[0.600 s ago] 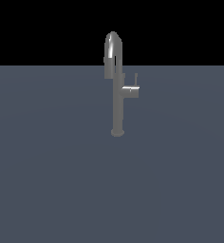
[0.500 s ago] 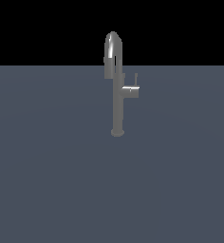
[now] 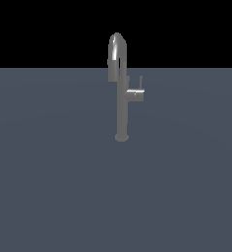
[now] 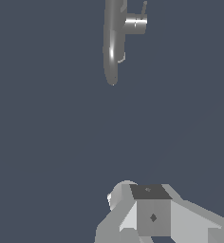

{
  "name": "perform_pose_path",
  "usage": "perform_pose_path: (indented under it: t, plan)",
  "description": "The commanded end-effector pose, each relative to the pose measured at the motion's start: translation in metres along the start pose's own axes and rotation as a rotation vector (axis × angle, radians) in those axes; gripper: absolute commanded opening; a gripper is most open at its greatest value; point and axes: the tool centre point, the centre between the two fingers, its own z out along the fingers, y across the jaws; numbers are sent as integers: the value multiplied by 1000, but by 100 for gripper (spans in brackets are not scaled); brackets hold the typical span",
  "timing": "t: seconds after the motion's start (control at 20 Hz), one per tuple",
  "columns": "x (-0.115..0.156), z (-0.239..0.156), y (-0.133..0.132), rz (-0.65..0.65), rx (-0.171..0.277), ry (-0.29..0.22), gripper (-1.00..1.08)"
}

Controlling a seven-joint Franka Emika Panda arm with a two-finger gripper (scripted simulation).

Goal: Turn on the faucet by rotating a designated handle.

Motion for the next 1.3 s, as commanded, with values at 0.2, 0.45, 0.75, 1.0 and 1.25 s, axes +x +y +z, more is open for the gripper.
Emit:
perform_pose_path:
  t: [0.2,0.45,0.75,1.0,1.25]
  plan:
    - [22,0,-5,63,60,-55,-100]
    - [48,0,-9,136,130,-119,-100]
    - [84,3,-12,235,225,-204,-100]
    - [114,8,-12,319,307,-277,-100]
    - [145,15,-10,406,392,-352,-100]
